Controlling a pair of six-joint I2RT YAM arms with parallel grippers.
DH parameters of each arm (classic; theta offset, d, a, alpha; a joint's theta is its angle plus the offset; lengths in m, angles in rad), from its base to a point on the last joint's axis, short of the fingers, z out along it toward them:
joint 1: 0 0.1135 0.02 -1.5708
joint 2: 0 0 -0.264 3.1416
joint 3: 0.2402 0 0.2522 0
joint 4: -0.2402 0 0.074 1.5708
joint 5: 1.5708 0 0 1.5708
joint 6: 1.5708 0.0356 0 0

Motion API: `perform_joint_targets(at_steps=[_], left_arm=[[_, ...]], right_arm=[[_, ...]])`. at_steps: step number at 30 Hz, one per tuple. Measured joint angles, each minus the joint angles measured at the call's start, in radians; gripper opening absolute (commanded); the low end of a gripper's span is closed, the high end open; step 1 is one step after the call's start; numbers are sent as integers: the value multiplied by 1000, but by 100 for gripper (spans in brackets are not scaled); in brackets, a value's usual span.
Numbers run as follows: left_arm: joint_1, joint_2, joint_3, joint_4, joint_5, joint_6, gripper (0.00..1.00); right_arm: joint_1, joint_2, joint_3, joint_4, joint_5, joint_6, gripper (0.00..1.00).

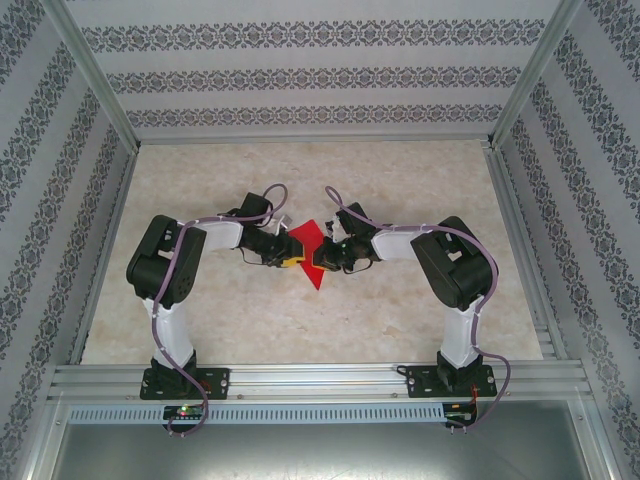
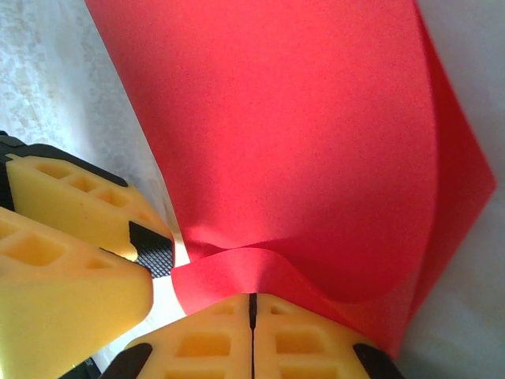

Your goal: Fold a paper plane with a square sheet of paper (pick it up from the middle)

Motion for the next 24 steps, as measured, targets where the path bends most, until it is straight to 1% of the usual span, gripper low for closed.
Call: perform_joint_targets(at_steps=[5, 7, 11, 15, 17, 19, 24], left_arm=[[-4, 6, 3, -1, -1, 6, 21], [-4, 10, 6, -3, -1, 12, 17], [-4, 18, 12, -9, -3, 27, 15], [-4, 19, 18, -31, -11, 45, 9], [-4, 23, 25, -43, -19, 54, 8], [-4, 29, 33, -56, -26, 65, 5], [-4, 42, 51, -101, -45, 105, 5]], right_arm=[[0, 0, 0, 0, 0, 0, 6], [0, 0, 0, 0, 0, 0, 6], [0, 0, 0, 0, 0, 0, 6], [0, 0, 0, 0, 0, 0, 6], [0, 0, 0, 0, 0, 0, 6], [0, 0, 0, 0, 0, 0, 7], [0, 0, 0, 0, 0, -5, 10]])
